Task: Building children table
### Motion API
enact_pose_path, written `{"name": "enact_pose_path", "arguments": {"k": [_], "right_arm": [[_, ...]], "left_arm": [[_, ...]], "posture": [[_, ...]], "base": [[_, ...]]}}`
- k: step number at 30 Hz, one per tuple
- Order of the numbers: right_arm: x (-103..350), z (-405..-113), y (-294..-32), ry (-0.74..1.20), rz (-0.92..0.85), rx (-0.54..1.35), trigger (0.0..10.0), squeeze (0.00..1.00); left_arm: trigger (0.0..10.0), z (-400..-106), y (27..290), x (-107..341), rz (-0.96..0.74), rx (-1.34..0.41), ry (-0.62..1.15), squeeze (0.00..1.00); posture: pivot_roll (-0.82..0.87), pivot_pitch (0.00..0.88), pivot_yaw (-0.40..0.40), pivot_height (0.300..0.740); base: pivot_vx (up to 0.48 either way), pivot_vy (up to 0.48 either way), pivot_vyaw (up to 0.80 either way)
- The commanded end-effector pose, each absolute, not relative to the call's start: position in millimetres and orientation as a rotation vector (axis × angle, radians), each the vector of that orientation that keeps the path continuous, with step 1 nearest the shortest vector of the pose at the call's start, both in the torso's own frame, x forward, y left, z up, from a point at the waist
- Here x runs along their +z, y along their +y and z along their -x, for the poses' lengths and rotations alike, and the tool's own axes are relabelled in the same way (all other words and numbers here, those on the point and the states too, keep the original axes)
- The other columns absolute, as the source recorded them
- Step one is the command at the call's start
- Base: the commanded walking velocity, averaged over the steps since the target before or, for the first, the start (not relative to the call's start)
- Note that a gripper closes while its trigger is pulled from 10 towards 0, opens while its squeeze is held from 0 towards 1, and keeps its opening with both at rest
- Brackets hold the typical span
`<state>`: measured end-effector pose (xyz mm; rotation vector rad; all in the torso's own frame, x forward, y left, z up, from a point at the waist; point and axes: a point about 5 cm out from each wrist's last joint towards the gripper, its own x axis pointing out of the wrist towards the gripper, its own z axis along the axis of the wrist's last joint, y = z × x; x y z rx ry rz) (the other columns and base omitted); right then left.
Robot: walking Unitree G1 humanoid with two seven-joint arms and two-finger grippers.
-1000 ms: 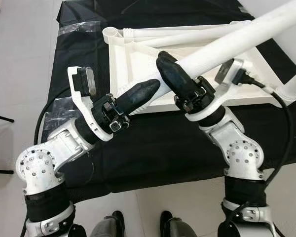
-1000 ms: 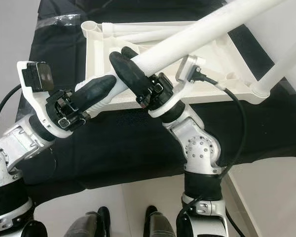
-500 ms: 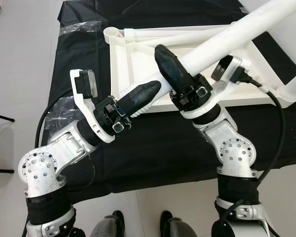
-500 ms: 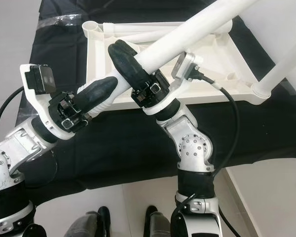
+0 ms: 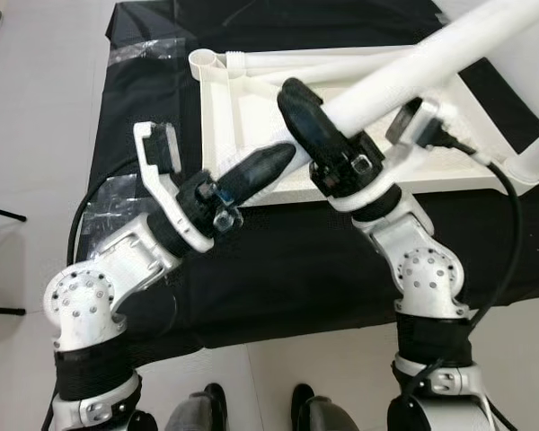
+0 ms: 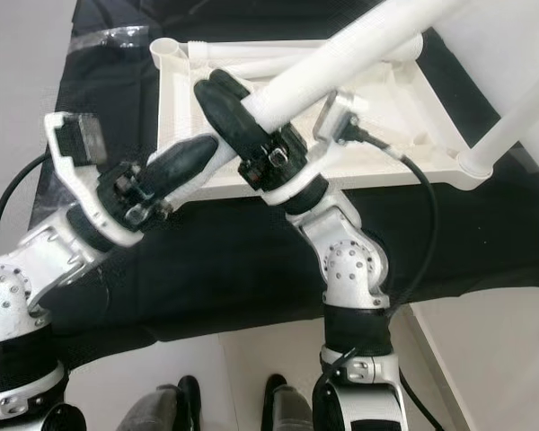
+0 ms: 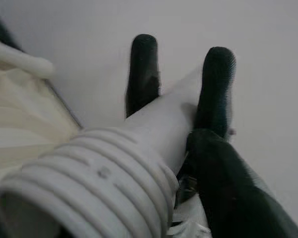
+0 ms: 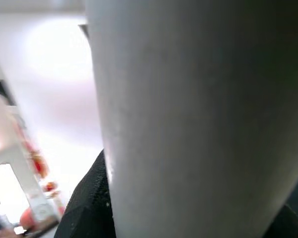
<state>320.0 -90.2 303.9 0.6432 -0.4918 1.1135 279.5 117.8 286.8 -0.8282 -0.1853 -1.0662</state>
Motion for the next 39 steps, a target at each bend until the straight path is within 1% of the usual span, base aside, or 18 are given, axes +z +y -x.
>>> {"name": "enact_pose_path", "arguments": {"k": [1,3,8,10,13,14,15,16,17,18,19,22,24,26,27,29,34,39], "right_arm": [[304.0,-335.5,-103.8,-0.495,-0.625,0.946,0.0,0.00],[306.5,-342.2,-113.9,-0.508,-0.642,0.878,0.0,0.00],[310.0,-344.2,-124.1,-0.527,-0.670,0.857,0.0,0.00],[313.9,-343.4,-131.3,-0.548,-0.716,0.856,0.0,0.00],[315.1,-342.8,-133.8,-0.556,-0.726,0.859,0.0,0.00],[313.9,-344.1,-135.1,-0.554,-0.696,0.847,0.0,0.00],[309.5,-345.9,-132.7,-0.537,-0.603,0.818,2.7,0.00],[306.2,-347.6,-130.7,-0.527,-0.535,0.798,10.0,0.00],[301.4,-348.8,-124.7,-0.501,-0.463,0.793,10.0,0.00],[301.4,-348.8,-124.7,-0.501,-0.463,0.793,10.0,0.00],[295.8,-348.4,-116.7,-0.476,-0.389,0.807,10.0,0.00],[286.5,-345.2,-104.3,-0.456,-0.274,0.837,10.0,0.00],[284.8,-345.5,-102.6,-0.445,-0.264,0.829,10.0,0.00],[280.4,-348.9,-101.9,-0.408,-0.248,0.796,10.0,0.00],[280.4,-348.9,-101.9,-0.408,-0.248,0.796,10.0,0.00],[273.5,-356.0,-102.8,-0.365,-0.205,0.732,10.0,0.00],[273.2,-356.8,-100.9,-0.363,-0.216,0.723,10.0,0.00],[272.3,-355.9,-98.3,-0.366,-0.213,0.722,10.0,0.00]], "left_arm": [[10.0,-281.7,133.9,281.3,0.803,-0.948,-0.201,1.00],[10.0,-273.5,138.1,278.7,0.777,-0.967,-0.198,1.00],[10.0,-259.1,142.2,273.5,0.732,-1.019,-0.185,1.00],[10.0,-246.8,149.2,265.2,0.679,-1.044,-0.157,1.00],[10.0,-242.8,151.9,261.2,0.655,-1.044,-0.139,1.00],[10.0,-241.5,155.1,255.6,0.629,-1.015,-0.119,1.00],[10.0,-244.3,156.8,250.3,0.609,-0.957,-0.109,0.52],[10.0,-246.3,157.9,246.9,0.596,-0.916,-0.105,0.00],[10.0,-250.1,157.1,243.1,0.579,-0.860,-0.103,0.00],[10.0,-250.1,157.1,243.1,0.579,-0.860,-0.103,0.00],[10.0,-256.0,155.1,238.1,0.552,-0.778,-0.110,0.00],[10.0,-264.9,150.4,226.2,0.498,-0.620,-0.140,0.00],[10.0,-264.6,145.3,220.5,0.461,-0.613,-0.111,0.00],[10.0,-262.3,134.2,209.4,0.346,-0.594,-0.067,0.00],[10.0,-262.3,134.2,209.4,0.346,-0.594,-0.067,0.00],[10.0,-257.1,121.5,192.9,0.257,-0.599,-0.032,0.00],[10.0,-254.0,110.0,188.1,0.304,-0.589,-0.040,0.00],[10.0,-255.8,108.0,178.1,0.247,-0.544,-0.030,0.00]], "posture": [[0.05,0.266,-0.055,0.740],[0.05,0.268,-0.055,0.740],[0.05,0.270,-0.054,0.740],[0.06,0.272,-0.055,0.740],[0.06,0.272,-0.055,0.740],[0.06,0.272,-0.051,0.740],[0.07,0.273,-0.051,0.740],[0.07,0.273,-0.051,0.740],[0.07,0.274,-0.052,0.740],[0.07,0.274,-0.052,0.740],[0.07,0.274,-0.053,0.740],[0.08,0.275,-0.055,0.740],[0.08,0.276,-0.056,0.740],[0.08,0.277,-0.057,0.740],[0.08,0.277,-0.057,0.740],[0.09,0.280,-0.061,0.740],[0.08,0.283,-0.059,0.740],[0.08,0.288,-0.061,0.740]], "base": [[0.000,0.000,0.00],[0.000,0.000,0.00],[0.000,0.000,0.00],[0.000,0.000,0.00],[0.000,0.000,0.00],[0.000,0.000,0.00],[0.000,0.000,0.00],[0.000,0.000,0.00],[0.000,0.000,0.00],[0.000,0.000,0.00],[0.000,0.000,0.00],[0.000,0.000,0.52],[0.000,0.000,0.77],[0.000,0.000,0.77],[0.000,0.000,0.77],[0.000,0.000,0.77],[0.000,0.000,0.77],[0.000,0.000,0.77]]}}
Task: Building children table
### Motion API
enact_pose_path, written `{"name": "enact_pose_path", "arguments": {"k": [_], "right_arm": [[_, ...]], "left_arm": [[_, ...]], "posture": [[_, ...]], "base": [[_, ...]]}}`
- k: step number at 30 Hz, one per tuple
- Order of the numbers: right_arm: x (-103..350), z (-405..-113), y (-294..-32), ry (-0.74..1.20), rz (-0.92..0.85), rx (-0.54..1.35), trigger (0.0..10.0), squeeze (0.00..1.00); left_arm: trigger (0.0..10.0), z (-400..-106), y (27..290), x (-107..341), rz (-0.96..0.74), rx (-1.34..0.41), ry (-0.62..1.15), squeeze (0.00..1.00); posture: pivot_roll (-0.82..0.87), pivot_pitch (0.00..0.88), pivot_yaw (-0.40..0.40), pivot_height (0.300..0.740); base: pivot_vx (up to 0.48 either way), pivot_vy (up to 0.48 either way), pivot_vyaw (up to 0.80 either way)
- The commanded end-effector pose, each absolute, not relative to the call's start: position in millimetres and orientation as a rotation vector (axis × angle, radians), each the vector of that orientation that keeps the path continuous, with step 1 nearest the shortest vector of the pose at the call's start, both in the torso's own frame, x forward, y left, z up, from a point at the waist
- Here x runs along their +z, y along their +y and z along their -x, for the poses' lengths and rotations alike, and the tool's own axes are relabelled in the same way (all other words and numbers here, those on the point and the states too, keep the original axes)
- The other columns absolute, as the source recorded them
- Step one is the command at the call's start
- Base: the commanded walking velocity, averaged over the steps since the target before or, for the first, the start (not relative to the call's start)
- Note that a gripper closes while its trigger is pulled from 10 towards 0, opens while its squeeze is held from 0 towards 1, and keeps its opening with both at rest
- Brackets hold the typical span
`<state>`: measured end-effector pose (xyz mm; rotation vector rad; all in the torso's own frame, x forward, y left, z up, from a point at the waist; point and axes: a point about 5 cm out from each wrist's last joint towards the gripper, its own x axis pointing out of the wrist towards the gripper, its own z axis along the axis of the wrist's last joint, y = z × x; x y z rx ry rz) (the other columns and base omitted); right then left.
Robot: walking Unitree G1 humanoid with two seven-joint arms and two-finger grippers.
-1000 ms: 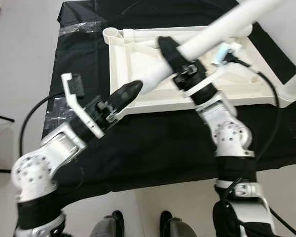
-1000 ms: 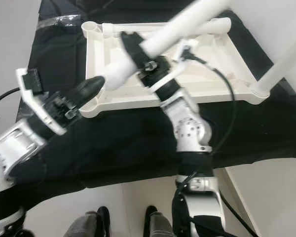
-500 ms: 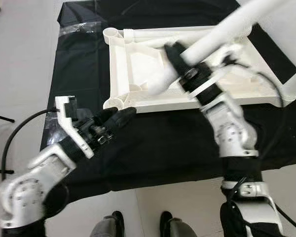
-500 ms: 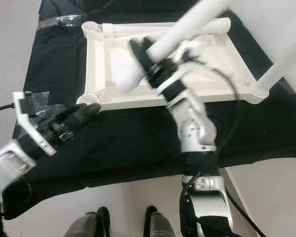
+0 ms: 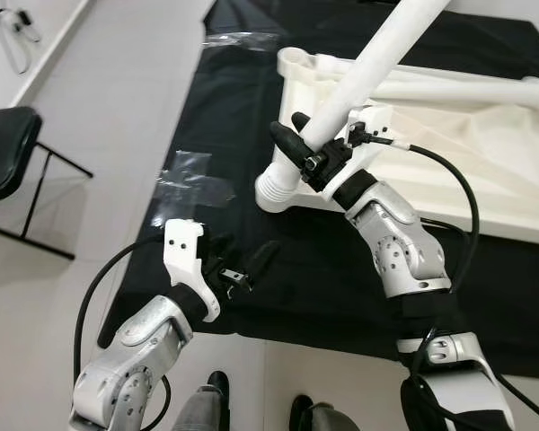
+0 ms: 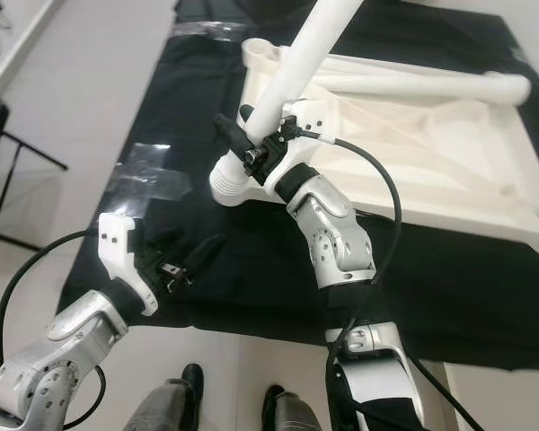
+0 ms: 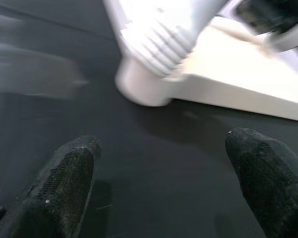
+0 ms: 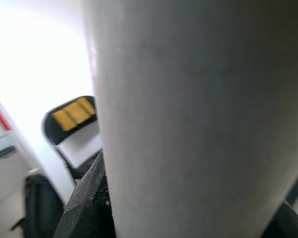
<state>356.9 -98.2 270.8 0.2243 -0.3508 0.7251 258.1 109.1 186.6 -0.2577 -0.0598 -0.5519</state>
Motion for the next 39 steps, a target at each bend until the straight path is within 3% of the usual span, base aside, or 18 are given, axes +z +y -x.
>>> {"name": "enact_pose_path", "arguments": {"k": [1,23,28,29,39], "right_arm": [[272.3,-355.9,-98.4,-0.369,-0.219,0.714,10.0,0.00],[283.6,-367.3,-112.9,-0.452,-0.199,0.604,10.0,0.00],[281.4,-370.9,-112.5,-0.461,-0.219,0.591,10.0,0.00],[281.8,-370.6,-113.0,-0.470,-0.219,0.593,10.0,0.00],[271.8,-366.5,-111.4,-0.484,-0.217,0.583,10.0,0.00]], "left_arm": [[10.0,-256.3,108.9,176.2,0.232,-0.533,-0.028,0.00],[10.0,-257.2,123.9,164.0,0.072,-0.437,-0.039,0.00],[10.0,-265.1,122.3,161.8,0.031,-0.422,-0.052,0.00],[10.0,-266.9,121.5,163.2,0.038,-0.420,-0.063,0.00],[10.0,-269.3,120.4,158.3,0.062,-0.418,-0.094,0.00]], "posture": [[0.08,0.288,-0.062,0.740],[0.11,0.283,-0.064,0.740],[0.12,0.215,-0.073,0.740],[0.14,0.164,-0.081,0.740],[0.14,0.092,-0.087,0.740]], "base": [[0.000,0.000,0.77],[0.000,0.000,0.00],[0.000,0.000,0.00],[0.000,0.000,0.00],[0.000,0.000,0.00]]}}
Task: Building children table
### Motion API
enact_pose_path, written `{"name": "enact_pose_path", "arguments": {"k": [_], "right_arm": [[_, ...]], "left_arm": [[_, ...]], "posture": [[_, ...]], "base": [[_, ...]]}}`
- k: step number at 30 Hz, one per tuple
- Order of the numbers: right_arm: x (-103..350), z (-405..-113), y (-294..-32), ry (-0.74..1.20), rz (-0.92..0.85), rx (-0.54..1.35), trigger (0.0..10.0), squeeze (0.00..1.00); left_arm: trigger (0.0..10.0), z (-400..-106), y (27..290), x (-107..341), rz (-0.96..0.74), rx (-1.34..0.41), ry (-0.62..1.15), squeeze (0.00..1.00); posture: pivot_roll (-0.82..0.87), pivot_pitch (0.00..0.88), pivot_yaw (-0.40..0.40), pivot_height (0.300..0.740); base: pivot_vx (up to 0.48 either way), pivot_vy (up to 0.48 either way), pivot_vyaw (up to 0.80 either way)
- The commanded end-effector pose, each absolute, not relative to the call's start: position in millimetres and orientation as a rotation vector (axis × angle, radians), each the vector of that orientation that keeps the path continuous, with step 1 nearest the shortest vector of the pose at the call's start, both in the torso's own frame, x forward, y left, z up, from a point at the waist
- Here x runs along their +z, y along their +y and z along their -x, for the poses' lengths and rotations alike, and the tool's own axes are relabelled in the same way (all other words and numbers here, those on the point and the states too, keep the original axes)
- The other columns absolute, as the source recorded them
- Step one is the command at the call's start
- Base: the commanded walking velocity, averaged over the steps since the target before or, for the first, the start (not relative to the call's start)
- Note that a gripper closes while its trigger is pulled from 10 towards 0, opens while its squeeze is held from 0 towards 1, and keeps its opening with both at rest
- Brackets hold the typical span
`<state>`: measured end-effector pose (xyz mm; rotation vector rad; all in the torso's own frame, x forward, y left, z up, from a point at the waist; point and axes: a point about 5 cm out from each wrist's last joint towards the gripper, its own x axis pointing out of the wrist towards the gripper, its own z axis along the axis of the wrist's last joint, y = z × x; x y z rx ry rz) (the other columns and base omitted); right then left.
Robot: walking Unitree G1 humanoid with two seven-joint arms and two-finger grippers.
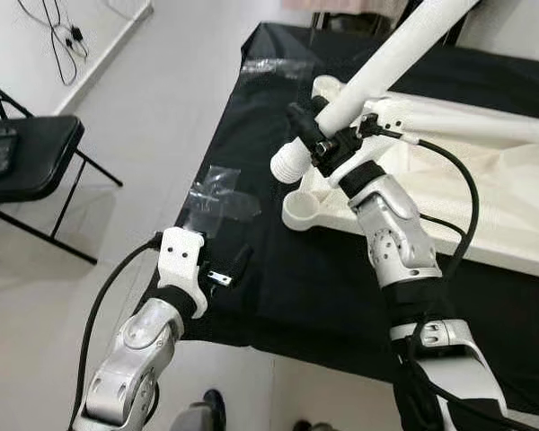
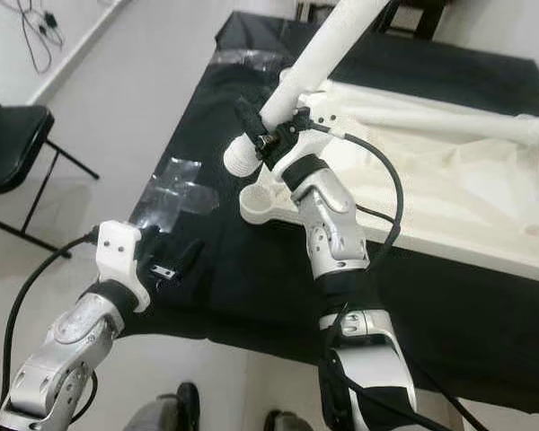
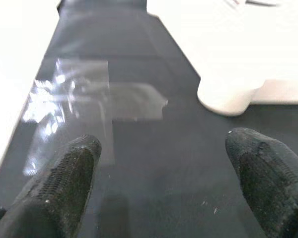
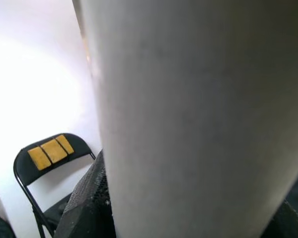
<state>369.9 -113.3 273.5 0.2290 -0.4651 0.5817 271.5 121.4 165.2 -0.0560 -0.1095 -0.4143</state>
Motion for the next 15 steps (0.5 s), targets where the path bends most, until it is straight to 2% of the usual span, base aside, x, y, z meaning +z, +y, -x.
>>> {"name": "enact_pose_path", "arguments": {"k": [1,11,15], "right_arm": [[271.8,-366.5,-111.4,-0.484,-0.217,0.583,10.0,0.00],[259.1,-361.9,-114.5,-0.462,-0.231,0.545,10.0,0.00],[254.5,-362.5,-114.7,-0.430,-0.196,0.535,10.0,0.00]], "left_arm": [[10.0,-269.3,120.4,158.3,0.062,-0.418,-0.094,0.00],[10.0,-282.4,119.8,174.7,0.052,-0.429,-0.173,0.00],[10.0,-284.3,123.0,179.4,0.062,-0.430,-0.192,0.00]], "posture": [[0.14,0.092,-0.087,0.740],[0.13,0.039,-0.064,0.740],[0.13,0.042,-0.062,0.740]], "base": [[0.000,0.000,0.00],[0.245,0.000,0.00],[0.359,0.000,-0.80]]}}
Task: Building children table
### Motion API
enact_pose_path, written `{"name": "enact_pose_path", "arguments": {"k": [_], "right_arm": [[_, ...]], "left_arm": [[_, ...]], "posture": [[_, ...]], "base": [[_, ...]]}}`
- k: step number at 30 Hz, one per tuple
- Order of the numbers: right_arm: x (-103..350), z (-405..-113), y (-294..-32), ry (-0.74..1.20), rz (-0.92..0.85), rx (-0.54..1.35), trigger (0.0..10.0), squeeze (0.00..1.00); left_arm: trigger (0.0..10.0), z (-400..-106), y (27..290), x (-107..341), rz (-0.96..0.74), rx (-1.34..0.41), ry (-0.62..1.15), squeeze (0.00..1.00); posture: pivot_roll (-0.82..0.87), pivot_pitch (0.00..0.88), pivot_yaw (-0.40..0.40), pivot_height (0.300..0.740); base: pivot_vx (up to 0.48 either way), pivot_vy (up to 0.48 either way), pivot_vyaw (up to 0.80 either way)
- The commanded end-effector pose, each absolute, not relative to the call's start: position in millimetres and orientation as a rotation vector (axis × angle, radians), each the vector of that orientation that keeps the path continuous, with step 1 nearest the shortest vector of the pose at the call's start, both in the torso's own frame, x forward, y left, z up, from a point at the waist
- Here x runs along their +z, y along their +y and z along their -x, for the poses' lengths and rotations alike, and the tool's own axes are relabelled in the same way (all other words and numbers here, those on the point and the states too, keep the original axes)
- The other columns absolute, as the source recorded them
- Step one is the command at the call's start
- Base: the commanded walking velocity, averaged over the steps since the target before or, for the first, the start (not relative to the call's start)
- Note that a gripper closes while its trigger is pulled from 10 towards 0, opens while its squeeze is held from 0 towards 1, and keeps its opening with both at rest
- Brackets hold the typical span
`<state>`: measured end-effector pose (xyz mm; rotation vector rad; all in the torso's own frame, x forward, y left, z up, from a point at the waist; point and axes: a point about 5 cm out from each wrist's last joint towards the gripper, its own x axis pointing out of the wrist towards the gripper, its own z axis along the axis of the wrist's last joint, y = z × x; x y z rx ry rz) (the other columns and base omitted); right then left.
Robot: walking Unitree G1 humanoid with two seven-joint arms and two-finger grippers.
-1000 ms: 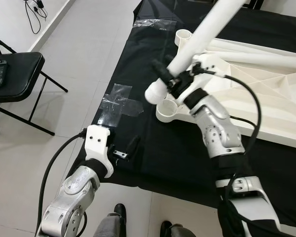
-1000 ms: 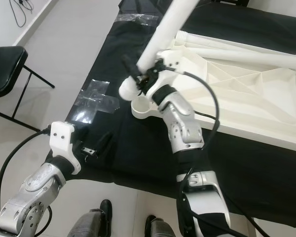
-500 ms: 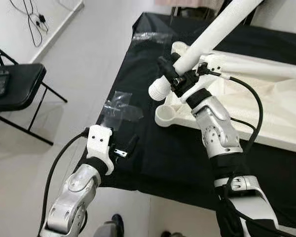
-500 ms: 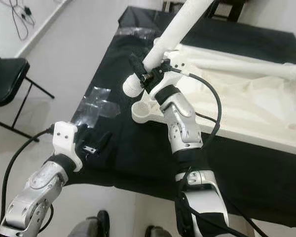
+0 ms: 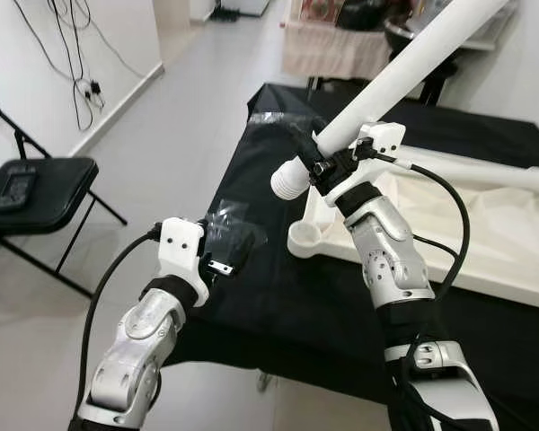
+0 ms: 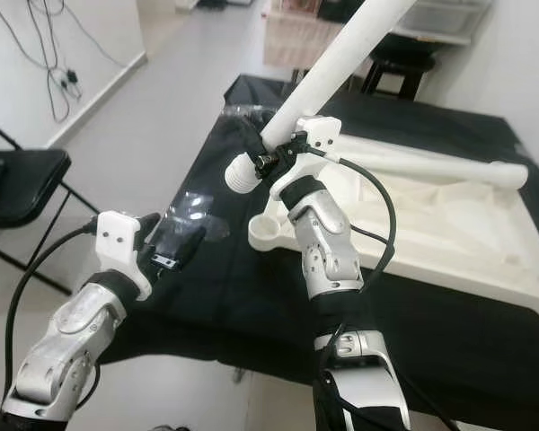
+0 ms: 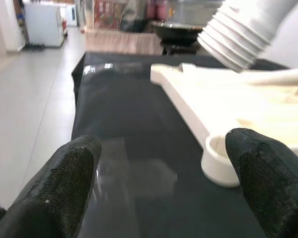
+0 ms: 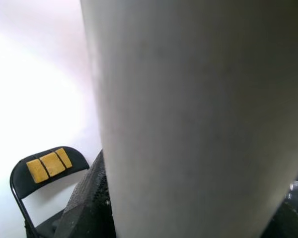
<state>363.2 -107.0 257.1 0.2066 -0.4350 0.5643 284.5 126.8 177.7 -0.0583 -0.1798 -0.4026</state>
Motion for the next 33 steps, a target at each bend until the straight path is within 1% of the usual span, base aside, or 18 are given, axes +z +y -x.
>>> {"name": "enact_pose_path", "arguments": {"k": [1,7,9,10,15,17,20,24,25,26,27,28,29,30,31,32,33], "right_arm": [[254.5,-362.3,-115.2,-0.435,-0.192,0.531,10.0,0.00],[252.4,-360.5,-114.9,-0.434,-0.203,0.546,10.0,0.00],[251.7,-358.9,-115.1,-0.444,-0.215,0.551,10.0,0.00],[251.4,-358.1,-115.0,-0.445,-0.234,0.556,10.0,0.00],[250.9,-356.8,-112.2,-0.434,-0.204,0.576,10.0,0.00],[251.9,-353.8,-108.7,-0.437,-0.184,0.625,10.0,0.00],[252.2,-352.9,-108.2,-0.436,-0.174,0.643,10.0,0.00],[251.9,-346.5,-107.6,-0.432,-0.107,0.772,10.0,0.00],[250.2,-338.1,-109.7,-0.424,-0.069,0.897,10.0,0.00],[250.2,-338.1,-109.7,-0.424,-0.069,0.897,10.0,0.00],[247.7,-329.6,-112.5,-0.407,-0.035,1.017,10.0,0.00],[247.7,-329.6,-112.5,-0.407,-0.035,1.017,10.0,0.00],[245.8,-323.5,-114.5,-0.392,-0.013,1.099,10.0,0.00],[245.8,-323.5,-114.5,-0.392,-0.013,1.099,10.0,0.00],[243.0,-318.7,-117.0,-0.364,0.003,1.167,10.0,0.00],[243.0,-318.7,-117.0,-0.364,0.003,1.167,10.0,0.00],[240.5,-316.0,-120.4,-0.338,0.008,1.206,10.0,0.00]], "left_arm": [[10.0,-284.1,123.2,179.6,0.064,-0.432,-0.194,0.00],[10.0,-281.1,120.8,176.2,0.068,-0.444,-0.185,0.00],[10.0,-279.5,117.7,175.0,0.076,-0.454,-0.184,0.00],[10.0,-278.8,116.1,174.4,0.080,-0.457,-0.183,0.00],[10.0,-277.9,112.7,173.3,0.083,-0.467,-0.181,0.00],[10.0,-277.8,111.0,170.4,0.066,-0.472,-0.172,0.00],[10.0,-276.5,109.8,168.1,0.074,-0.483,-0.161,0.00],[10.0,-264.7,104.4,149.5,0.068,-0.569,-0.068,0.00],[10.0,-252.2,100.7,136.0,0.062,-0.645,-0.006,0.00],[10.0,-252.2,100.7,136.0,0.062,-0.645,-0.006,0.00],[10.0,-239.1,98.0,123.7,0.055,-0.706,0.052,0.00],[10.0,-239.1,98.0,123.7,0.055,-0.706,0.052,0.00],[10.0,-229.7,96.4,115.8,0.053,-0.746,0.091,0.00],[10.0,-229.7,96.4,115.8,0.053,-0.746,0.091,0.00],[10.0,-222.1,96.8,108.3,0.055,-0.754,0.129,0.00],[10.0,-222.1,96.8,108.3,0.055,-0.754,0.129,0.00],[10.0,-216.8,98.7,102.5,0.054,-0.739,0.154,0.00]], "posture": [[0.13,0.042,-0.062,0.740],[0.13,0.048,-0.061,0.740],[0.13,0.053,-0.063,0.740],[0.12,0.057,-0.063,0.740],[0.12,0.059,-0.065,0.740],[0.12,0.062,-0.065,0.740],[0.12,0.067,-0.067,0.740],[0.11,0.079,-0.068,0.740],[0.11,0.093,-0.071,0.740],[0.11,0.093,-0.071,0.740],[0.11,0.106,-0.075,0.740],[0.11,0.106,-0.075,0.740],[0.11,0.106,-0.075,0.740],[0.11,0.106,-0.075,0.740],[0.11,0.117,-0.078,0.740],[0.11,0.117,-0.078,0.740],[0.11,0.130,-0.082,0.740]], "base": [[0.394,0.000,0.00],[0.424,0.000,0.00],[0.444,0.000,0.80],[0.442,0.000,0.00],[0.442,0.000,0.00],[0.364,0.000,0.00],[0.243,0.000,0.00],[0.000,0.000,0.00],[0.000,0.000,0.00],[0.000,0.000,0.00],[0.000,0.000,0.00],[0.000,0.000,0.00],[0.000,0.000,0.00],[0.000,0.000,0.00],[0.000,0.000,0.00],[0.000,0.000,0.00],[0.000,0.000,0.00]]}}
